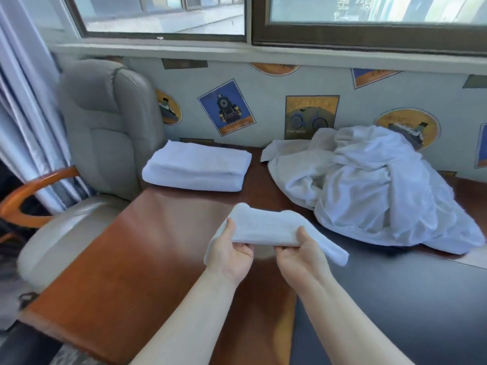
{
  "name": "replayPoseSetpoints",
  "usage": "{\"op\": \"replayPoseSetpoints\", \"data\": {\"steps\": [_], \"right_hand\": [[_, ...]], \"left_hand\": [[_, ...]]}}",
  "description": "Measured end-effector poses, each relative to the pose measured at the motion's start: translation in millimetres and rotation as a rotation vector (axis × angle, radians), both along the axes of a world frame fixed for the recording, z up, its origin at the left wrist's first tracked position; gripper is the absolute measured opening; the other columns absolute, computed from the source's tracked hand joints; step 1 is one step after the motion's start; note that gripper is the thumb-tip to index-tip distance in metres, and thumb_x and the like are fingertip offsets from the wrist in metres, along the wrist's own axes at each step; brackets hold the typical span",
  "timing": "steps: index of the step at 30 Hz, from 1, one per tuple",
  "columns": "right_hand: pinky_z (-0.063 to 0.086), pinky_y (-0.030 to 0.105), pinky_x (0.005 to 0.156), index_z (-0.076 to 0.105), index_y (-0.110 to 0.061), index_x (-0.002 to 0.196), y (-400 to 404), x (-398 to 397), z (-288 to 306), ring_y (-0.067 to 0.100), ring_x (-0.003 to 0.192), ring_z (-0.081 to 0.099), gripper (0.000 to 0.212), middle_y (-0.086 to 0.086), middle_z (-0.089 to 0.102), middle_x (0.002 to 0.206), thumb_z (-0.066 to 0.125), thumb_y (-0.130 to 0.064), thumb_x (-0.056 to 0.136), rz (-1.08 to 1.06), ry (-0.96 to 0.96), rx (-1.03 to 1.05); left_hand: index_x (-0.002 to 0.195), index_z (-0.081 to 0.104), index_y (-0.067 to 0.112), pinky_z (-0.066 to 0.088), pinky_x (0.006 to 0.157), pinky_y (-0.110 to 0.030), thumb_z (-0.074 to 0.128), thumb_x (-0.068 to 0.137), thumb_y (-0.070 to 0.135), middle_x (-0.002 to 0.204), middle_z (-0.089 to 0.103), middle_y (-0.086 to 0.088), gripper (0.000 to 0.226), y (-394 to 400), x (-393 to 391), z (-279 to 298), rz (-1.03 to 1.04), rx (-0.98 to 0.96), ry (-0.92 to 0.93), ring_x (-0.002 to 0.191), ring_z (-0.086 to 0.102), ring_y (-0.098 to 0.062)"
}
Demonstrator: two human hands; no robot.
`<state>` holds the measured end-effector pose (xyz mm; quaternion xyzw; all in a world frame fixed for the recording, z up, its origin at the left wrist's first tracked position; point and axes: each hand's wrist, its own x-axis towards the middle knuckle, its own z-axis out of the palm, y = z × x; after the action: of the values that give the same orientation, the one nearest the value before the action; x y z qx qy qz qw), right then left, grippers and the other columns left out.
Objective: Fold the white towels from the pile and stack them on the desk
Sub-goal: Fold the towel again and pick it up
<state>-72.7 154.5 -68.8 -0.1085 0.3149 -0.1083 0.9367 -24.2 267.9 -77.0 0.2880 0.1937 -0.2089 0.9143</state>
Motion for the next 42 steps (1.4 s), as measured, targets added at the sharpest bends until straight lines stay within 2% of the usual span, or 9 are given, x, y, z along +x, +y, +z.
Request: {"op": "replayPoseSetpoints", "data": {"steps": [4,13,18,27,30,32,34,39,42], "right_hand": [[0.047,0.04,0.09,0.043,0.001,0.139,37.7,73.8,5.1,0.03,0.116,0.058,0.041,0.021,0.06,0.128,0.043,-0.02,0.104,-0.003,0.017,0.001],[0.048,0.038,0.081,0.044,-0.001,0.138,80.4,207.4,15.3,0.027,0.101,0.062,0.037,0.018,0.064,0.116,0.042,-0.017,0.105,-0.027,0.02,-0.018],[0.048,0.04,0.091,0.042,-0.001,0.14,82.7,274.7,20.8,0.032,0.122,0.056,0.04,0.019,0.057,0.134,0.045,-0.018,0.104,-0.014,0.056,-0.065],[0.051,0.041,0.092,0.044,-0.003,0.138,67.7,397.6,40.5,0.032,0.118,0.059,0.038,0.019,0.058,0.132,0.045,-0.019,0.104,0.007,-0.033,-0.227],[0.053,0.037,0.083,0.048,-0.007,0.135,61.8,417.7,16.7,0.025,0.1,0.065,0.033,0.015,0.06,0.132,0.043,-0.019,0.105,0.003,-0.028,-0.306],[0.05,0.037,0.087,0.048,-0.009,0.138,62.1,416.2,-17.7,0.024,0.101,0.063,0.034,0.013,0.057,0.136,0.041,-0.016,0.105,0.03,0.073,-0.304],[0.042,0.042,0.099,0.043,-0.011,0.142,64.3,408.7,-54.8,0.027,0.122,0.055,0.037,0.011,0.052,0.142,0.039,-0.017,0.106,0.088,0.218,-0.246],[0.042,0.046,0.101,0.047,-0.011,0.136,58.2,397.4,-92.0,0.03,0.127,0.053,0.034,0.01,0.056,0.136,0.048,-0.018,0.103,0.061,0.284,-0.155],[0.042,0.049,0.106,0.051,-0.009,0.129,55.0,393.1,-94.4,0.031,0.124,0.055,0.028,0.011,0.059,0.132,0.049,-0.016,0.102,0.023,0.249,-0.113]], "left_hand": [[0.126,0.058,0.002,0.06,0.074,-0.037,0.046,0.103,0.02,0.107,0.072,-0.018,0.032,34.4,73.5,8.1,0.006,0.015,0.013,0.09,0.073,-0.027],[0.118,0.059,0.003,0.045,0.103,-0.044,0.044,0.104,0.021,0.123,0.065,-0.019,0.028,74.9,217.1,15.7,0.01,0.004,0.093,0.118,0.06,-0.032],[0.111,0.059,0.003,0.05,0.094,-0.043,0.047,0.104,0.024,0.12,0.065,-0.017,0.025,84.9,291.5,23.2,-0.027,-0.02,0.086,0.114,0.062,-0.033],[0.122,0.053,0.007,0.056,0.079,-0.038,0.05,0.102,0.026,0.116,0.067,-0.013,0.027,82.6,415.9,45.7,-0.098,0.122,-0.142,0.104,0.065,-0.028],[0.121,0.053,0.018,0.057,0.079,-0.035,0.051,0.102,0.027,0.111,0.069,-0.005,0.021,85.8,435.8,20.5,-0.104,0.264,-0.216,0.106,0.065,-0.022],[0.131,0.051,0.016,0.053,0.091,-0.04,0.049,0.103,0.024,0.12,0.067,-0.006,0.029,89.8,433.1,-14.3,-0.097,0.305,-0.123,0.117,0.061,-0.026],[0.137,0.047,0.011,0.047,0.099,-0.045,0.046,0.104,0.02,0.135,0.058,-0.012,0.034,94.8,424.6,-51.7,-0.081,0.257,0.048,0.126,0.054,-0.03],[0.124,0.055,0.014,0.05,0.09,-0.043,0.047,0.102,0.01,0.13,0.061,-0.011,0.024,105.1,423.3,-86.5,0.046,0.139,0.158,0.119,0.058,-0.029],[0.118,0.061,0.013,0.057,0.067,-0.037,0.052,0.1,0.007,0.111,0.069,-0.007,0.021,110.5,425.0,-84.7,0.109,0.107,0.192,0.09,0.068,-0.024]]}}
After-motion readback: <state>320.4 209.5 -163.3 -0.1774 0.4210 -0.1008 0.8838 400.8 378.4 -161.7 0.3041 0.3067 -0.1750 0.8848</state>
